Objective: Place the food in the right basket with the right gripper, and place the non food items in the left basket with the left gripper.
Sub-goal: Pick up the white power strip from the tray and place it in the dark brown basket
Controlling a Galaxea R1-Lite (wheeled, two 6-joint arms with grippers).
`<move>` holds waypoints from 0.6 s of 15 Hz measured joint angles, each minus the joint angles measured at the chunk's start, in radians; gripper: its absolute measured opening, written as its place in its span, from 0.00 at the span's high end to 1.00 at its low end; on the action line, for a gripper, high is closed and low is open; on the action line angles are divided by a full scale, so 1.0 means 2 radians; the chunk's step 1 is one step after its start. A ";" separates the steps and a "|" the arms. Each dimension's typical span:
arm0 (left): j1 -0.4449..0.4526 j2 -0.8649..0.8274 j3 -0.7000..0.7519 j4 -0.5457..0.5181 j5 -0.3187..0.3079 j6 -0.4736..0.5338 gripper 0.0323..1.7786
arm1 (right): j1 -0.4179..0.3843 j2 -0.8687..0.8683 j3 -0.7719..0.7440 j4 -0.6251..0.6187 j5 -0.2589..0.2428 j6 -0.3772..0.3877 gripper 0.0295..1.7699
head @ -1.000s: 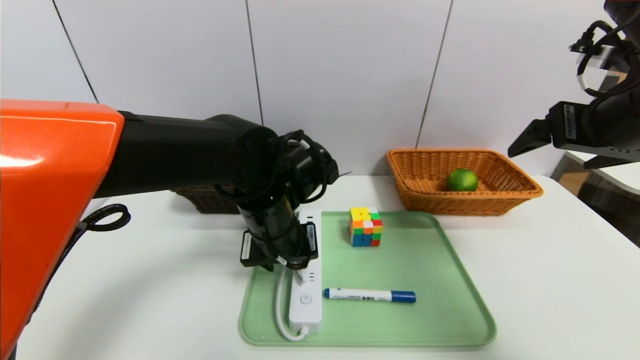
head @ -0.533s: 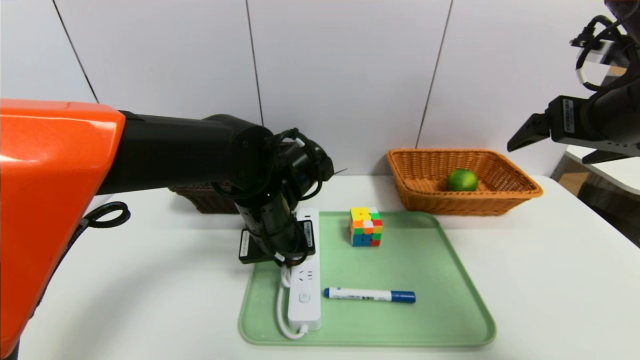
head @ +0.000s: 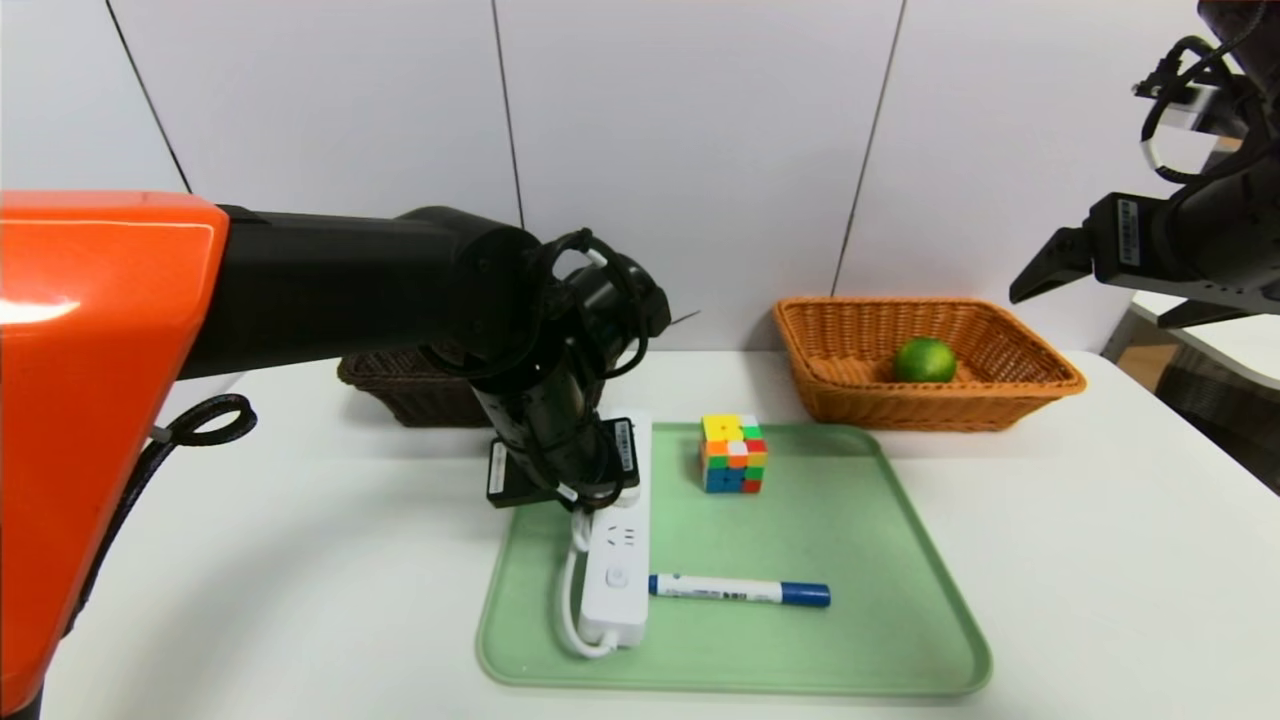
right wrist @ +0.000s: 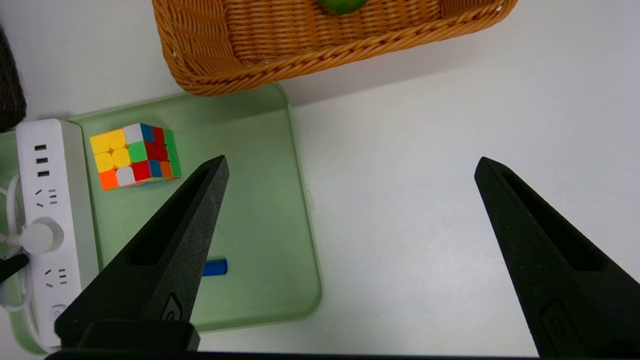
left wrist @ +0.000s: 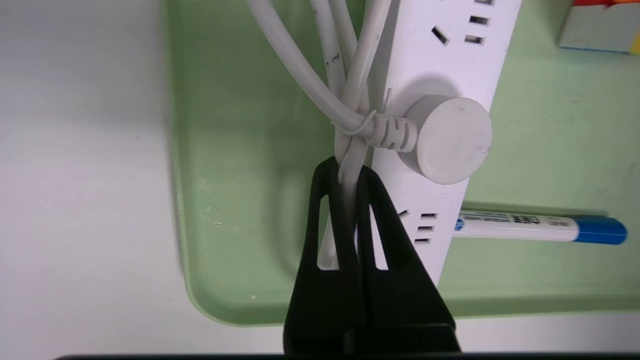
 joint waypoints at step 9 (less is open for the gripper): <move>-0.006 0.005 -0.025 -0.001 0.000 0.000 0.99 | 0.000 0.000 0.004 0.001 0.000 0.001 0.04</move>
